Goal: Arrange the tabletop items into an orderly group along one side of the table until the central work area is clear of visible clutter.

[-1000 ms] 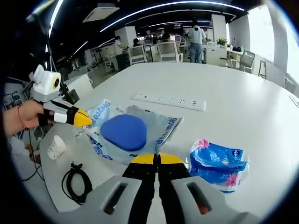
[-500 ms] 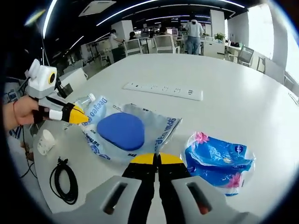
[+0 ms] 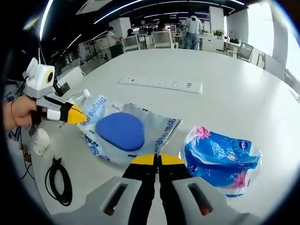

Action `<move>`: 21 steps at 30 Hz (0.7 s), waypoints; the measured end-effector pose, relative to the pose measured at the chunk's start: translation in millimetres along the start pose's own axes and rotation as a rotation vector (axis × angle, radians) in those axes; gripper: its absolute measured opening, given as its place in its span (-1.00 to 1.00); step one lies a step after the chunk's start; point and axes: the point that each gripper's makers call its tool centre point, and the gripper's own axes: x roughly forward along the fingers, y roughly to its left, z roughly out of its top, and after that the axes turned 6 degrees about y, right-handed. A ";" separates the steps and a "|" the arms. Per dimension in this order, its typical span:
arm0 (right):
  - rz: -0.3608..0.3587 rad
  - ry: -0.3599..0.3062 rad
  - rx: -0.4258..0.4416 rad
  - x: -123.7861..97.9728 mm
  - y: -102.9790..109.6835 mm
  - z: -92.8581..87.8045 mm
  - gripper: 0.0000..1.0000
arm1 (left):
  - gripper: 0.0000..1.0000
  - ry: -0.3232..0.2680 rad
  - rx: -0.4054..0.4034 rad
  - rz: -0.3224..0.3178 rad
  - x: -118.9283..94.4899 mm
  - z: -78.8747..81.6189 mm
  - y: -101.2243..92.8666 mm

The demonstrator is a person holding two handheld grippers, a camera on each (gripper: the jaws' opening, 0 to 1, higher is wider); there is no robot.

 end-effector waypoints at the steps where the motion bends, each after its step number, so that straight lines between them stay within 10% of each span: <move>1: -0.002 0.003 0.001 0.3 -0.3 -0.9 -1.00 | -1.00 0.001 0.000 0.000 1.1 -0.2 -0.1; 21: -0.006 0.003 0.024 0.6 -4.2 -2.6 -0.98 | -1.00 0.013 -0.016 -0.002 8.5 -7.1 0.5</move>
